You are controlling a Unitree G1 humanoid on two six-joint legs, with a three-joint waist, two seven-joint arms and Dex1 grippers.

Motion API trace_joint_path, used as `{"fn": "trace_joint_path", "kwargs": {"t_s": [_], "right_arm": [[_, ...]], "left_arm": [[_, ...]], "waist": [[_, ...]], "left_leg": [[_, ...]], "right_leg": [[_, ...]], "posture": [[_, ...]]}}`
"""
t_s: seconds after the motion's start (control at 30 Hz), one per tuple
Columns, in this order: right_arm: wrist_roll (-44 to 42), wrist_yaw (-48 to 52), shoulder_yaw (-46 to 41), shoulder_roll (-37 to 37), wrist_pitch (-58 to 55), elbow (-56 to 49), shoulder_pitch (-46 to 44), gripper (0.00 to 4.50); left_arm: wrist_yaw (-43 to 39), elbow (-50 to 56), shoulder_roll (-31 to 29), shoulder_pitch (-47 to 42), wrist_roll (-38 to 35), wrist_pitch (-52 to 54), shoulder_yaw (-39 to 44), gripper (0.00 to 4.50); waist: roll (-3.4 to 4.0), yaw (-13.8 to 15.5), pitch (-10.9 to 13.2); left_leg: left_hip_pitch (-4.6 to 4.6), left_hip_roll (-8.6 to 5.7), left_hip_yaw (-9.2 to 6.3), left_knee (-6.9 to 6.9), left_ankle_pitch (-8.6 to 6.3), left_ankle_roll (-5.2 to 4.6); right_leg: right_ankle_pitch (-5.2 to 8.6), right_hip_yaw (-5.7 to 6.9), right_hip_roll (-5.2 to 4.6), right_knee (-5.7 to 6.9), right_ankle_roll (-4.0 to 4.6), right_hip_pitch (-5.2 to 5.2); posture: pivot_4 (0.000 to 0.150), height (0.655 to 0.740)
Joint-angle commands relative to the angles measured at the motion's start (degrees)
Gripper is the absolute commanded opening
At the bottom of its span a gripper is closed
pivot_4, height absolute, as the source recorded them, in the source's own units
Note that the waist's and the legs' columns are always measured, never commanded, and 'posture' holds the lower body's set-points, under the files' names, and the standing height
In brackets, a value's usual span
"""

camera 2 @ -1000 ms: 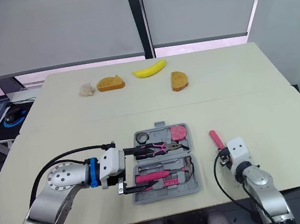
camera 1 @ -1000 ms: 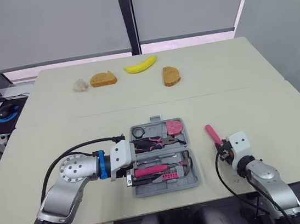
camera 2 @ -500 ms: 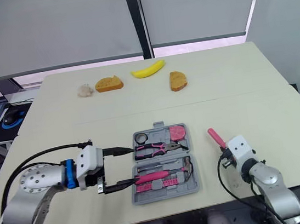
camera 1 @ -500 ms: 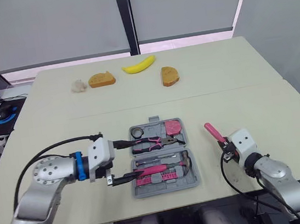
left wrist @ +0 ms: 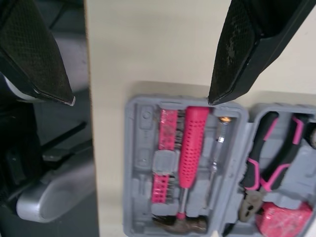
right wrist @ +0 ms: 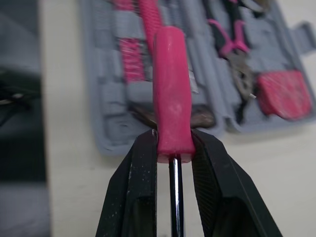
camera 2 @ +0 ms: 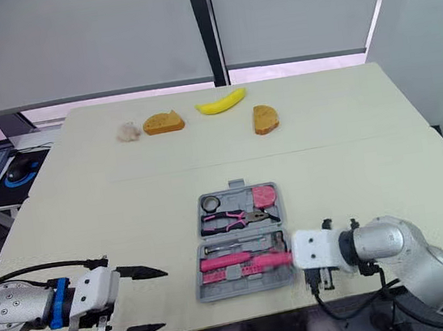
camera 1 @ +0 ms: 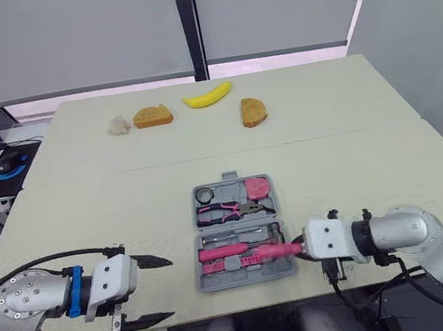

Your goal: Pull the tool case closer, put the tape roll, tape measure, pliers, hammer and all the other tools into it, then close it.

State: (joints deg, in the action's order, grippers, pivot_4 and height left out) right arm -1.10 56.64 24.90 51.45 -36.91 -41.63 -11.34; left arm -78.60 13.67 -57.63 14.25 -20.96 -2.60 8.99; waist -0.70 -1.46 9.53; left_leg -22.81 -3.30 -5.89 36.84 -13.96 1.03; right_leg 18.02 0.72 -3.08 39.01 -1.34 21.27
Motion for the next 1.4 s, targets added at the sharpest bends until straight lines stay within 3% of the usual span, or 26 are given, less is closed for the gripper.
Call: {"fn": "trace_joint_path", "kwargs": {"t_s": [0.03, 0.5, 1.3, 1.4], "right_arm": [[1.99, 2.15, 5.4, -1.26, -1.88, 0.97, -4.18, 0.69], [7.23, -0.6, 17.55, -17.36, -4.95, 14.24, -15.38, 0.69], [9.2, -3.42, 21.01, -27.2, -4.47, 23.83, -16.08, 0.69], [8.2, -3.01, 20.08, -27.94, -4.1, 24.06, -16.3, 1.61]], "left_arm": [[-0.36, 1.83, -0.66, 0.12, 0.14, -0.86, 0.55, 4.5], [3.43, 4.06, 1.91, -2.6, -0.43, 2.68, -1.94, 4.5], [2.69, 3.56, 1.37, -0.89, 2.35, -0.12, -3.13, 4.5], [3.26, 3.32, 1.61, -1.58, 2.75, -0.25, -3.91, 4.5]], "waist": [[-0.02, 0.34, 0.01], [-0.07, 0.04, 0.02], [-0.06, -0.07, 0.02], [-0.06, -0.11, 0.02]], "left_leg": [[-0.03, -0.02, -0.01, 0.0, 0.0, 0.0], [-0.02, -0.03, 0.01, 0.0, 0.0, 0.0], [0.01, -0.02, -0.03, -0.01, 0.0, 0.01], [0.02, -0.02, -0.02, -0.01, 0.0, 0.01]], "right_leg": [[0.0, 0.01, -0.02, 0.0, 0.0, 0.01], [-0.01, -0.02, -0.01, 0.05, 0.0, 0.07], [-0.02, -0.01, 0.02, 0.1, 0.01, 0.12], [-0.02, -0.02, 0.02, 0.11, 0.01, 0.12]], "posture": [[0.15, 0.74], [0.15, 0.74], [0.15, 0.74], [0.15, 0.74]]}}
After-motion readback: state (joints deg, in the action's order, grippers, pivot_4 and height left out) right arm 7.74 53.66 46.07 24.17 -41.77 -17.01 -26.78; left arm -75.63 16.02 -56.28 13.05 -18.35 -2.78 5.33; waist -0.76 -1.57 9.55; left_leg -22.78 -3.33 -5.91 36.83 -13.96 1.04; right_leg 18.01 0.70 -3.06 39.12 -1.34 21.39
